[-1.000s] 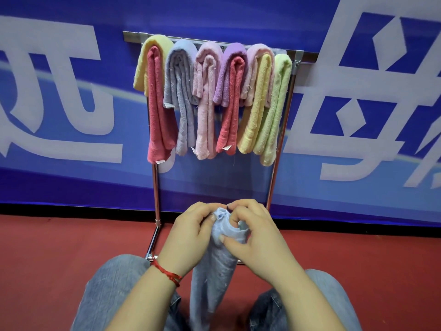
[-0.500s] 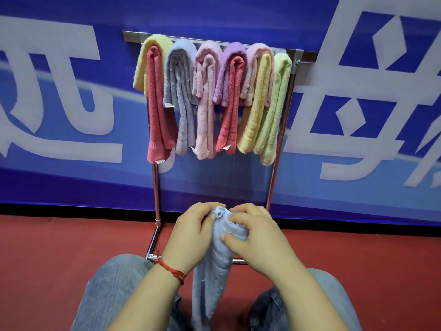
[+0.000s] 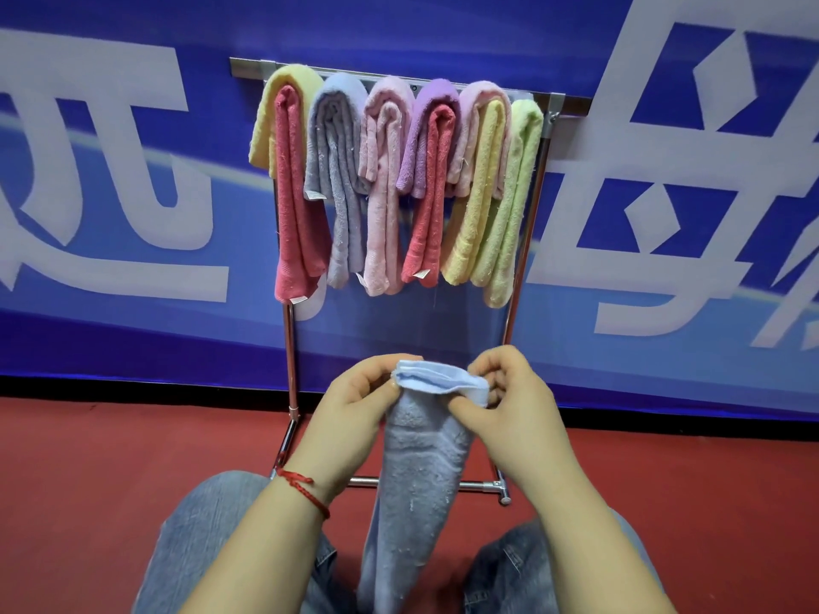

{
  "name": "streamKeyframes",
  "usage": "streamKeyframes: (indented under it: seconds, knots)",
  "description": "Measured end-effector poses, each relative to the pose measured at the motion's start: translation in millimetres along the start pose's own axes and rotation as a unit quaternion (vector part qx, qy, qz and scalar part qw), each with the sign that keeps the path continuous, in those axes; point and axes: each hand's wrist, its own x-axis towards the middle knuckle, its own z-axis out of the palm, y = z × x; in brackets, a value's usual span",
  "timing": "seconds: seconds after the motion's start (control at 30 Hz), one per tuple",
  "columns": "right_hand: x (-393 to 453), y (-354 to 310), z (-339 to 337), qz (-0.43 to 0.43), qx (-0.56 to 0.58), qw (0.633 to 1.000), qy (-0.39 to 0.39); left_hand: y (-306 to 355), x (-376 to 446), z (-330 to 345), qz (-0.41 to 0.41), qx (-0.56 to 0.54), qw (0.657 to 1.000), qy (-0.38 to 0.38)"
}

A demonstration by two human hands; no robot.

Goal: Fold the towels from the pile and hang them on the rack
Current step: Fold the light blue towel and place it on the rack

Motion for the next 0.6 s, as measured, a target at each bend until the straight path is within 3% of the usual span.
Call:
streamKeyframes:
  seconds: [0.13,0.27,0.33,0.47,0.6]
  knots:
    - [1.4,-2.2,-8.6,-0.005,0.075,0.994,-0.076,8.2,2.4,-1.3,0.030,0.004,1.000,0.002]
    - [6.5,-4.5,-10.7,-0.002,0.172,0.980,-0.098,13.0,12.0,-5.8,0.083,0.102,0.991,0.004]
    - [12.9,-9.8,-11.1,-0.007,0.192,0.976,-0.106,15.3,19.5,-4.7,0.071,0.057,0.996,-0.016]
    - [28.9,-22.0,-18.5,-0.006,0.200,0.972,-0.125,20.4,37.2,-6.4,0.015,-0.048,0.995,-0.089]
    - [45.3,-33.7,-28.5,0.016,0.214,0.964,-0.156,18.0,45.2,-7.3,-0.062,-0.075,0.963,-0.253]
